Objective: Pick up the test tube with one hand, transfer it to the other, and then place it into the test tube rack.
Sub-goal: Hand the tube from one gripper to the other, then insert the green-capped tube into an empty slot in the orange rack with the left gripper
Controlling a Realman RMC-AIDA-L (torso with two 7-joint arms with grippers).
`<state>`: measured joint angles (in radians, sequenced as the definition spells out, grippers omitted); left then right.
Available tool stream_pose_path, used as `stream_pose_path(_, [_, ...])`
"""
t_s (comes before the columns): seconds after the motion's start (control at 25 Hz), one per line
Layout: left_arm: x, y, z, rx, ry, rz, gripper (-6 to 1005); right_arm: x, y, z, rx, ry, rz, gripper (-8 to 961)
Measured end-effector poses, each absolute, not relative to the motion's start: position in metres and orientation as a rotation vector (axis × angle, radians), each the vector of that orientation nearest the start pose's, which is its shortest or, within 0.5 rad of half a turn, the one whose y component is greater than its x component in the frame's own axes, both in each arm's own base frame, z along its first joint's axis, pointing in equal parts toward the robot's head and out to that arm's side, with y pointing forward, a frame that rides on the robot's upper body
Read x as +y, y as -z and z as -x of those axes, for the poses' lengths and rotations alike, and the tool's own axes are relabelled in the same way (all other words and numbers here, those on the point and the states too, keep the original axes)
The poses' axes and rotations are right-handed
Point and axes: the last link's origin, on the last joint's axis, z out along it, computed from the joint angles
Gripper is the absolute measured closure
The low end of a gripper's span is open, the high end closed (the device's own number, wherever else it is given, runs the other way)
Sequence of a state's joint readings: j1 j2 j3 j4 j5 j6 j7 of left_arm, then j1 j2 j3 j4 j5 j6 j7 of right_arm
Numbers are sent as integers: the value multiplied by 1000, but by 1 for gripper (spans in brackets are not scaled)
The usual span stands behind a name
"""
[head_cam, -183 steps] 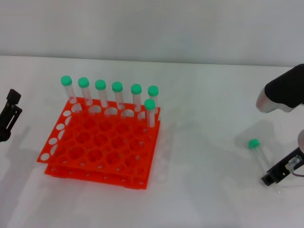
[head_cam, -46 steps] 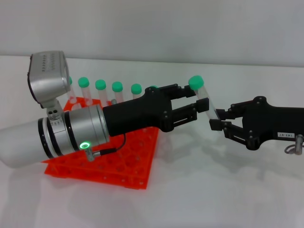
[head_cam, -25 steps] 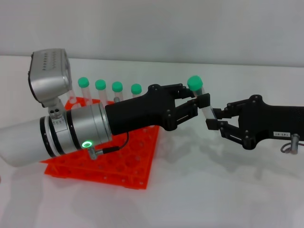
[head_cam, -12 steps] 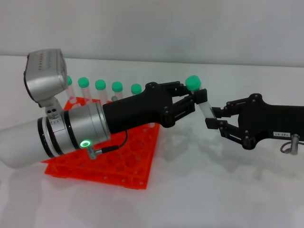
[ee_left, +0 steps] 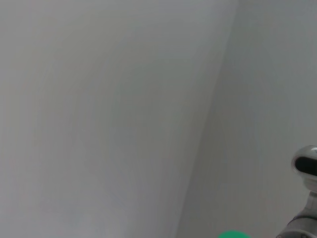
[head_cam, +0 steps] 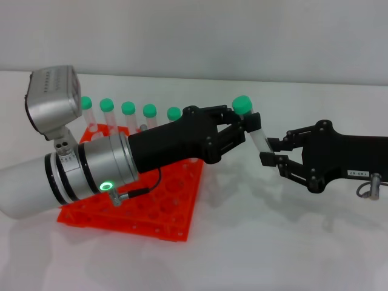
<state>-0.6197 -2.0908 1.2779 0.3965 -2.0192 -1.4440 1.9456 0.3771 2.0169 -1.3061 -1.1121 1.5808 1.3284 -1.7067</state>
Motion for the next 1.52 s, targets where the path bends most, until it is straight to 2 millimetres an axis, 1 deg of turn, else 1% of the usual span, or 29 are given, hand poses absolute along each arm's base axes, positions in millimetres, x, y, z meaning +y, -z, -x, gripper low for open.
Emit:
stream_pose_path(0.4, [342, 49, 176, -533, 1295, 2608, 774, 335, -10, -179, 93, -690, 2768, 717])
stream_pose_path(0.6, [342, 49, 176, -526, 1297, 2613, 769, 338, -12, -184, 149, -714, 2739, 716])
stream_pose_path(0.8, [341, 49, 173, -514, 1302, 2629, 764, 343, -16, -190, 192, -714, 2703, 494])
stream_pose_path(0.88, [340, 48, 172, -503, 1312, 2632, 762, 347, -21, -197, 225, -708, 2665, 262])
stream_pose_path(0.92, [339, 46, 172, -494, 1319, 2635, 761, 347, -21, -197, 225, -708, 2665, 231])
stream_pose_path(1.04, [338, 40, 175, -460, 1312, 2634, 758, 348, -27, -206, 265, -706, 2630, 139])
stream_pose_path(1.12, [334, 33, 181, -431, 1289, 2620, 756, 348, -31, -212, 284, -704, 2608, 77])
stream_pose_path(1.28, [323, 8, 196, -392, 1244, 2551, 752, 346, -39, -223, 324, -711, 2565, 77])
stream_pose_path(1.36, [317, -2, 202, -391, 1220, 2519, 750, 344, -43, -229, 343, -715, 2546, 77])
stream_pose_path(1.52, [303, -15, 217, -434, 1148, 2453, 746, 341, -44, -234, 366, -713, 2539, 77])
